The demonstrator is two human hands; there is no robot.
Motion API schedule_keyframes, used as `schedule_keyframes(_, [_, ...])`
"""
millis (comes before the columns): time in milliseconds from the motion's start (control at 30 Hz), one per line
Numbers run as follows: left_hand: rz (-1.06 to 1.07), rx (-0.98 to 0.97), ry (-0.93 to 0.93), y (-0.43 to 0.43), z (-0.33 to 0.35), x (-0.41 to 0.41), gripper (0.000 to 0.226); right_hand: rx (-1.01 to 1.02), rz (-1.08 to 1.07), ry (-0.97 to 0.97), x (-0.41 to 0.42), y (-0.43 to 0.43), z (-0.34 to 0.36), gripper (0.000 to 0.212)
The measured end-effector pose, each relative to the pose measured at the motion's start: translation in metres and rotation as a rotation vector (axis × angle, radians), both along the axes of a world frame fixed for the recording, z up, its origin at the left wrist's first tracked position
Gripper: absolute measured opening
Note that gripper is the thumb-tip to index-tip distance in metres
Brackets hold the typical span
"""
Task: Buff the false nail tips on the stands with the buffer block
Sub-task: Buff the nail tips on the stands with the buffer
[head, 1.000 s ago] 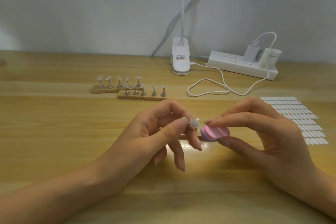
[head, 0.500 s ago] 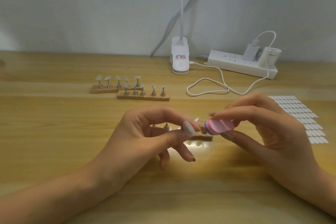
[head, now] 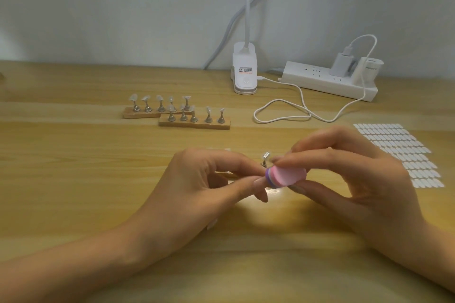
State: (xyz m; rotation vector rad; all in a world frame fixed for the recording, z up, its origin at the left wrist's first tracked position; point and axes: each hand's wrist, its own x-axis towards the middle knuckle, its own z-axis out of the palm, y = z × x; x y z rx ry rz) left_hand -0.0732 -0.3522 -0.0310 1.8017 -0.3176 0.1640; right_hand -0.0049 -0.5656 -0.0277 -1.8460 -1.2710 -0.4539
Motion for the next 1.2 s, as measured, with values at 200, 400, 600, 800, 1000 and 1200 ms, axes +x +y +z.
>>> schedule_keyframes(200, [0.007, 0.081, -0.033, -0.002, -0.002, 0.000, 0.012, -0.014, -0.001, -0.029, -0.001, 0.001, 0.000, 0.020])
schedule_keyframes(400, [0.003, 0.116, -0.062, -0.003, -0.002, -0.002, 0.014, -0.030, 0.000, -0.085, -0.008, 0.005, 0.001, 0.019])
schedule_keyframes(600, [-0.012, 0.075, -0.008, -0.003, -0.001, -0.003, 0.010, -0.020, -0.005, -0.047, -0.004, 0.003, 0.002, 0.022])
schedule_keyframes(800, [0.000, 0.082, -0.013, -0.002, 0.000, -0.002, 0.013, -0.027, -0.014, -0.058, -0.007, 0.004, 0.002, 0.019])
schedule_keyframes(1000, [-0.003, 0.082, 0.005, -0.003, -0.001, -0.004, 0.007, -0.002, -0.058, -0.038, 0.000, 0.003, 0.001, 0.021])
schedule_keyframes(1200, [-0.013, 0.087, -0.007, -0.004, -0.001, -0.006, 0.010, 0.027, -0.084, 0.027, 0.006, -0.002, 0.000, 0.023])
